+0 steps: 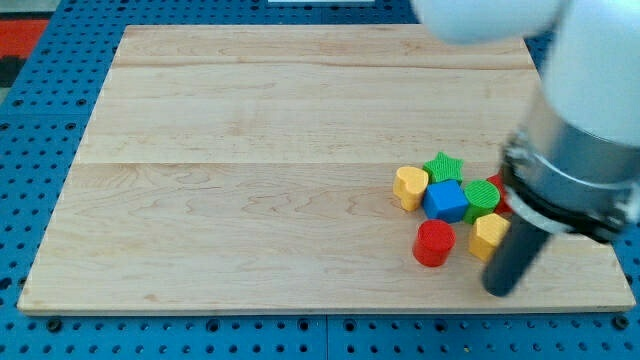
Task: Point your arm at the right of the blue triangle
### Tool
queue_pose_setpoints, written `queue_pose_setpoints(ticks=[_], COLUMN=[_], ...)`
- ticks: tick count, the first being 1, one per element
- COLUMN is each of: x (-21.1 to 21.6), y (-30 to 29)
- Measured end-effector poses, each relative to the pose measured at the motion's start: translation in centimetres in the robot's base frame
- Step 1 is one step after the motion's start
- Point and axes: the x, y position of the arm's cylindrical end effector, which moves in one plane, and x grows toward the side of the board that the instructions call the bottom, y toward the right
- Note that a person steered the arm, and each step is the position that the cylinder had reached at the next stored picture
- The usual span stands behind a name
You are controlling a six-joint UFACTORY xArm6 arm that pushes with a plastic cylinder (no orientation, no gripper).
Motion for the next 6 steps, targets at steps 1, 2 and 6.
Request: queue_pose_setpoints(ticks=[1, 2, 6], x=[-1.9, -3.6, -5.1], y=[1.8, -1.6, 11.4])
